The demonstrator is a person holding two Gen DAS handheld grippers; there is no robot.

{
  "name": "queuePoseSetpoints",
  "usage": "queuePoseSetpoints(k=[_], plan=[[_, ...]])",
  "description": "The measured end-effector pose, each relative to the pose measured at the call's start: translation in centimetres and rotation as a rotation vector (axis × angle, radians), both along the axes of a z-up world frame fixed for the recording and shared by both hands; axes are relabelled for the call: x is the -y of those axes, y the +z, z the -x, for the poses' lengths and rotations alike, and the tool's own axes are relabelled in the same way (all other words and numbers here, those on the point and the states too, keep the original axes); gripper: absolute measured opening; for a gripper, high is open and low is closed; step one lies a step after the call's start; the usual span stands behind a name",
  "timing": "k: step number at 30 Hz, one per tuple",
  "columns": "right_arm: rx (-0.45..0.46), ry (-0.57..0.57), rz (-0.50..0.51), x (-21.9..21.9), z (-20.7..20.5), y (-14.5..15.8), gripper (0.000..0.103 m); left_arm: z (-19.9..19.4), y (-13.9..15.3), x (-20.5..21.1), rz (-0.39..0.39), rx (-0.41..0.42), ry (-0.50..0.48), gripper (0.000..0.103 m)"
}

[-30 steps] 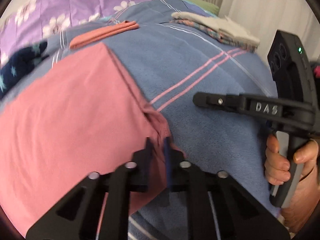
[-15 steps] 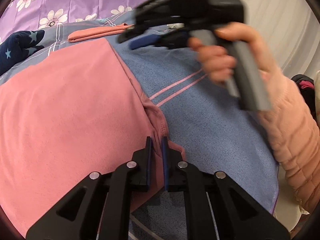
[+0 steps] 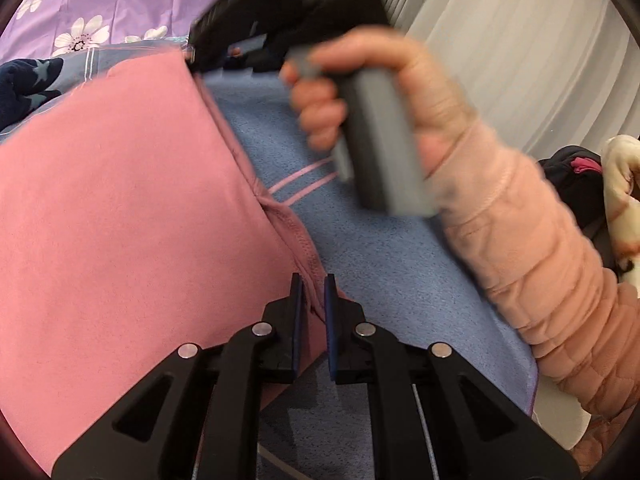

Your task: Fold small clothes

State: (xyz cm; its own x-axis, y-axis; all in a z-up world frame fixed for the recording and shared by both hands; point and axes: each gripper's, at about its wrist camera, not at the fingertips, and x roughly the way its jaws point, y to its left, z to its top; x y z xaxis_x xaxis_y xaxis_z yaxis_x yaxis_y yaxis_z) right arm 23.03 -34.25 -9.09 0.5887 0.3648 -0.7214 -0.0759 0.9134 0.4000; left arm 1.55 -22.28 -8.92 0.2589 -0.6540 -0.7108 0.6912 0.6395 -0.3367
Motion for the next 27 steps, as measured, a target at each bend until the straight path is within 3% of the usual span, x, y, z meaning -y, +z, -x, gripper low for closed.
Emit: queuePoseSetpoints(k=[4,7,10,14,17,18,19,23,27], plan=[[0.019,-0.059,-0.110,2.2,0.1,-1.6,0.003,0.0,-0.1,0.0,0.029,-0.024,-0.018,0.015],[0.077,-0.135,-0.004,3.1,1.1,-0.3,0.004,0.3,0.1,0.3,0.029,-0.013,-0.044,0.023],[0.018,-0.051,-0.101,3.8,1.8,-0.4,0.004,0.5,0.2,0.3,0.026,-0.004,-0.056,0.027],[-0.019,0.120,-0.094,1.7,2.4,-0.7,0.014,0.2,0.3,0.4,0.036,-0.002,-0.070,0.032],[-0.032,0.082,0.015,0.6,1.8,-1.9,0.000,0.7,0.4,0.9,0.052,-0.003,-0.129,0.033],[-0.025,0.074,0.009,0.9,1.7,-2.0,0.000,1.5,0.4,1.3,0.062,-0.019,-0.169,0.034],[-0.016,0.061,-0.002,1.2,1.6,-1.9,0.000,2.2,0.5,1.7,0.040,0.015,-0.184,0.034],[0.001,-0.054,-0.006,3.0,2.6,-0.9,0.000,3.4,1.3,1.5,0.004,0.066,-0.180,0.035],[0.021,0.005,-0.023,3.8,6.9,1.5,0.005,3.4,2.8,-0.9,0.002,0.108,-0.124,0.037]])
